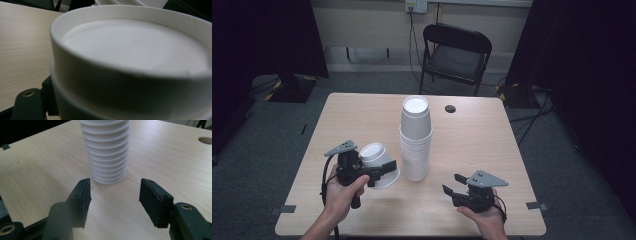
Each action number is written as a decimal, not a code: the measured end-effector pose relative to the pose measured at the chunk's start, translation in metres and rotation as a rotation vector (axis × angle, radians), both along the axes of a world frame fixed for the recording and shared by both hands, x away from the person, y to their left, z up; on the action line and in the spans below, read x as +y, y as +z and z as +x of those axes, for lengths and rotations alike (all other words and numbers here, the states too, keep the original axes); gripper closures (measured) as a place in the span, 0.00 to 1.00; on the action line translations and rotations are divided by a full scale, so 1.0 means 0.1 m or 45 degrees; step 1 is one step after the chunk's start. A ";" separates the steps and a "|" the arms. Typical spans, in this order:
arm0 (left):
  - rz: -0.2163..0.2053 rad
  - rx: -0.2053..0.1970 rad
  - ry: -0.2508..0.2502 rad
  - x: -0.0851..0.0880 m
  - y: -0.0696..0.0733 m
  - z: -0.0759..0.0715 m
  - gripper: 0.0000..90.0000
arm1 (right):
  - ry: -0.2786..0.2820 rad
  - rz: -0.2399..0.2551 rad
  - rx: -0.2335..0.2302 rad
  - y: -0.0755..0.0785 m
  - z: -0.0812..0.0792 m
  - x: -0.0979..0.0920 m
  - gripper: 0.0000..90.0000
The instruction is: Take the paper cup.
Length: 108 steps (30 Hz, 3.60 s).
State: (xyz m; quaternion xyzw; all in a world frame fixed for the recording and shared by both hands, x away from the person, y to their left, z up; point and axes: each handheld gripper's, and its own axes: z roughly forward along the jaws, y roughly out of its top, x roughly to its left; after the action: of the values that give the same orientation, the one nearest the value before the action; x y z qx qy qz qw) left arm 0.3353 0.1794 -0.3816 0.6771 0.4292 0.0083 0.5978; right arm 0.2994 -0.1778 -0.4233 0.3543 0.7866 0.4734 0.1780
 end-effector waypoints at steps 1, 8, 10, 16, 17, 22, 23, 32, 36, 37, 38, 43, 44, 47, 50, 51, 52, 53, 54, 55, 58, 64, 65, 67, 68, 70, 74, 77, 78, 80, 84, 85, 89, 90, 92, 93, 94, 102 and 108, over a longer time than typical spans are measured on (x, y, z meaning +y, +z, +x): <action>-0.006 0.011 -0.005 0.00 0.00 0.00 0.20 | 0.018 -0.001 -0.013 0.01 -0.01 0.05 0.47; -0.047 0.071 -0.032 -0.04 -0.01 -0.02 0.20 | 0.097 0.016 -0.042 0.05 -0.07 0.26 0.49; -0.054 0.076 -0.038 -0.04 -0.01 -0.02 0.20 | 0.116 0.017 -0.051 0.05 -0.07 0.31 0.49; -0.152 0.148 -0.083 -0.09 -0.04 -0.04 0.20 | 0.165 0.032 -0.070 0.07 -0.07 0.49 0.49; -0.153 0.152 -0.089 -0.10 -0.04 -0.05 0.20 | 0.174 0.030 -0.074 0.07 -0.07 0.52 0.50; -0.193 0.192 -0.094 -0.13 -0.04 -0.06 0.20 | 0.215 0.048 -0.118 0.10 -0.08 0.64 0.53; -0.197 0.197 -0.093 -0.13 -0.04 -0.06 0.20 | 0.218 0.052 -0.133 0.11 -0.08 0.67 0.53; -0.259 0.289 -0.110 -0.15 -0.09 -0.02 0.20 | 0.229 0.081 -0.221 0.14 -0.08 0.88 0.57; -0.275 0.309 -0.116 -0.15 -0.10 -0.02 0.20 | 0.244 0.094 -0.246 0.14 -0.07 0.95 0.59; -0.284 0.314 -0.117 -0.14 -0.10 -0.01 0.20 | 0.245 0.099 -0.259 0.15 -0.07 0.97 0.59; -0.293 0.319 -0.121 -0.14 -0.10 -0.01 0.20 | 0.244 0.096 -0.271 0.15 -0.07 0.98 0.60; -0.320 0.342 -0.132 -0.15 -0.09 -0.02 0.20 | 0.237 0.107 -0.330 0.17 -0.07 1.04 0.62; -0.324 0.343 -0.139 -0.15 -0.10 -0.02 0.20 | 0.237 0.108 -0.343 0.18 -0.07 1.05 0.63; -0.334 0.356 -0.152 -0.17 -0.09 -0.02 0.20 | 0.236 0.116 -0.372 0.17 -0.06 1.09 0.69; -0.340 0.364 -0.165 -0.18 -0.09 -0.03 0.20 | 0.241 0.119 -0.396 0.16 -0.06 1.11 0.70; -0.351 0.372 -0.170 -0.18 -0.09 -0.03 0.20 | 0.235 0.122 -0.407 0.16 -0.06 1.12 0.71; -0.361 0.380 -0.174 -0.18 -0.10 -0.03 0.20 | 0.229 0.124 -0.414 0.16 -0.06 1.12 0.71; -0.358 0.379 -0.176 -0.18 -0.10 -0.03 0.20 | 0.225 0.129 -0.422 0.16 -0.06 1.13 0.73; -0.356 0.379 -0.179 -0.19 -0.10 -0.03 0.20 | 0.225 0.129 -0.434 0.16 -0.06 1.13 0.73; -0.366 0.388 -0.186 -0.19 -0.10 -0.04 0.20 | 0.220 0.127 -0.443 0.16 -0.06 1.13 0.73; -0.363 0.391 -0.193 -0.20 -0.10 -0.03 0.20 | 0.213 0.129 -0.459 0.17 -0.05 1.13 0.75; -0.384 0.420 -0.211 -0.23 -0.13 -0.03 0.20 | 0.199 0.134 -0.487 0.17 -0.05 1.13 0.82; -0.386 0.425 -0.211 -0.23 -0.13 -0.03 0.20 | 0.194 0.131 -0.495 0.17 -0.05 1.13 0.83; -0.401 0.442 -0.218 -0.23 -0.14 -0.03 0.20 | 0.188 0.138 -0.492 0.17 -0.05 1.13 0.86; -0.407 0.446 -0.217 -0.23 -0.15 -0.03 0.20 | 0.182 0.143 -0.490 0.17 -0.05 1.12 0.88; -0.408 0.441 -0.221 -0.24 -0.16 -0.02 0.20 | 0.183 0.141 -0.489 0.17 -0.04 1.12 0.89; -0.403 0.397 -0.237 -0.25 -0.16 -0.04 0.19 | 0.179 0.157 -0.490 0.18 -0.04 1.11 0.90; -0.414 0.353 -0.248 -0.26 -0.14 -0.05 0.18 | 0.173 0.160 -0.518 0.20 -0.07 1.11 0.92; -0.409 0.334 -0.249 -0.26 -0.13 -0.05 0.18 | 0.174 0.162 -0.526 0.21 -0.07 1.10 0.92; -0.410 0.299 -0.237 -0.25 -0.12 -0.06 0.18 | 0.177 0.161 -0.521 0.22 -0.07 1.10 0.93; -0.413 0.270 -0.218 -0.24 -0.10 -0.06 0.18 | 0.191 0.163 -0.518 0.22 -0.08 1.08 0.94; -0.419 0.265 -0.204 -0.23 -0.09 -0.06 0.18 | 0.197 0.160 -0.518 0.22 -0.09 1.08 0.94; -0.421 0.221 -0.177 -0.19 -0.08 -0.06 0.18 | 0.212 0.168 -0.498 0.22 -0.09 1.07 0.94; -0.421 0.221 -0.177 -0.19 -0.08 -0.06 0.18 | 0.212 0.168 -0.498 0.22 -0.09 1.07 0.94; -0.423 0.187 -0.161 -0.15 -0.04 -0.05 0.17 | 0.220 0.168 -0.481 0.22 -0.09 1.04 0.94; -0.414 0.176 -0.156 -0.13 -0.03 -0.05 0.17 | 0.219 0.171 -0.480 0.22 -0.09 1.03 0.94; -0.409 0.140 -0.139 -0.12 -0.02 -0.05 0.17 | 0.219 0.174 -0.473 0.23 -0.10 1.03 0.94; -0.334 0.038 -0.130 -0.08 0.00 -0.05 0.17 | 0.230 0.170 -0.389 0.24 -0.10 0.94 0.94; -0.231 -0.066 -0.113 -0.06 0.00 -0.07 0.17 | 0.236 0.155 -0.323 0.20 -0.07 0.84 0.94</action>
State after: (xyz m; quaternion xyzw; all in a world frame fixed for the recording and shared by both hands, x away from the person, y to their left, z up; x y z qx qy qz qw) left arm 0.3284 0.1735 -0.3811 0.6380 0.3822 -0.0397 0.6673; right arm 0.2927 -0.0934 -0.4035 0.2277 0.7569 0.5754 0.2099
